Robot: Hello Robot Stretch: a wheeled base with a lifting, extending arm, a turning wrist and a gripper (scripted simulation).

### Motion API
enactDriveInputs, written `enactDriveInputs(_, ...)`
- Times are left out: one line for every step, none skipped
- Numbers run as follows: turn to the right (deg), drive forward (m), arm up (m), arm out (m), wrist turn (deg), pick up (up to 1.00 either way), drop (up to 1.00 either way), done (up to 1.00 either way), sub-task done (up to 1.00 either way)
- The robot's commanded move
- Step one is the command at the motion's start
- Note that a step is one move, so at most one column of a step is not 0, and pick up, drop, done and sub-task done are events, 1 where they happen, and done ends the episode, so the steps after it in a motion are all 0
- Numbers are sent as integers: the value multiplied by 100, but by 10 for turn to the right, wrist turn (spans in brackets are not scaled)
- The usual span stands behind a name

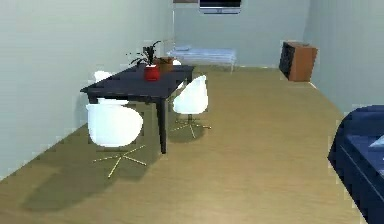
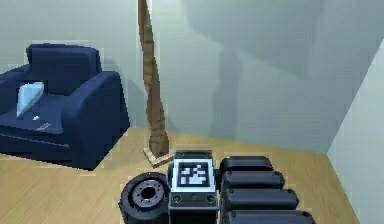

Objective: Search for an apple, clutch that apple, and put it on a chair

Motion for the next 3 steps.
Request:
enactDriveInputs(0, 25, 0, 0, 0, 0, 0, 0, 0)
enactDriveInputs(-450, 0, 0, 0, 0, 0, 0, 0, 0)
enactDriveInputs(-30, 0, 0, 0, 0, 0, 0, 0, 0)
